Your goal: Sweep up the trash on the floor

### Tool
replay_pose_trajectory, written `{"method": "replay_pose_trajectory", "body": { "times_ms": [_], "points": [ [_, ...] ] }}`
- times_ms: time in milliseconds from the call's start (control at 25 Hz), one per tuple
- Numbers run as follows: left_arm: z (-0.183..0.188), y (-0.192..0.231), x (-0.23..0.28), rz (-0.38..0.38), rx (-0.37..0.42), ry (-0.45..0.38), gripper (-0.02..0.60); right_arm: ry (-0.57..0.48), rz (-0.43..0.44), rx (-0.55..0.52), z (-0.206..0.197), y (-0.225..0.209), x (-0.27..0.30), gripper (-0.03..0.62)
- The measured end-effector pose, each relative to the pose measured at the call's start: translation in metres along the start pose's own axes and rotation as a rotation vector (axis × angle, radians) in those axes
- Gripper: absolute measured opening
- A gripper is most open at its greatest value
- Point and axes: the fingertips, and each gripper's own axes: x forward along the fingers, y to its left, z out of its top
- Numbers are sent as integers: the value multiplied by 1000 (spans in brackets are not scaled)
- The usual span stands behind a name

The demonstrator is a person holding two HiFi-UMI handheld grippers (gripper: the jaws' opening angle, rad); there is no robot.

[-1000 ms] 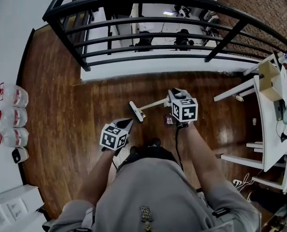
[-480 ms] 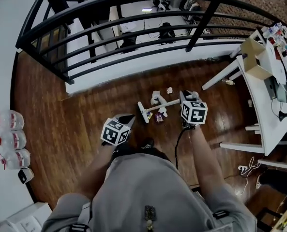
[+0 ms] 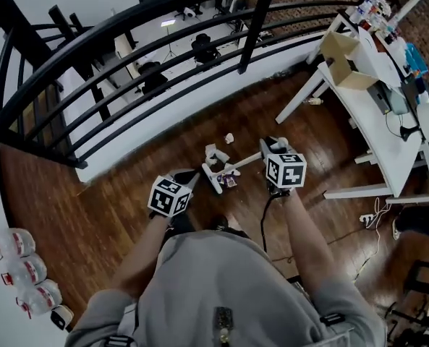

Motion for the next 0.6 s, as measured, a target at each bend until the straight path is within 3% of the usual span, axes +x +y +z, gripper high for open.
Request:
{"method": "replay_pose_trajectory", "body": {
  "times_ms": [200, 360, 600],
  "points": [
    [28, 51, 14, -112, 24, 14, 5, 24, -13, 47, 34, 35, 28, 61],
    [41, 80, 17, -145, 25, 14, 5, 13, -4, 38, 68, 56, 40, 61],
    [49, 106, 23, -182, 8, 15, 5, -45, -28, 9, 129, 51, 40, 61]
  ]
}}
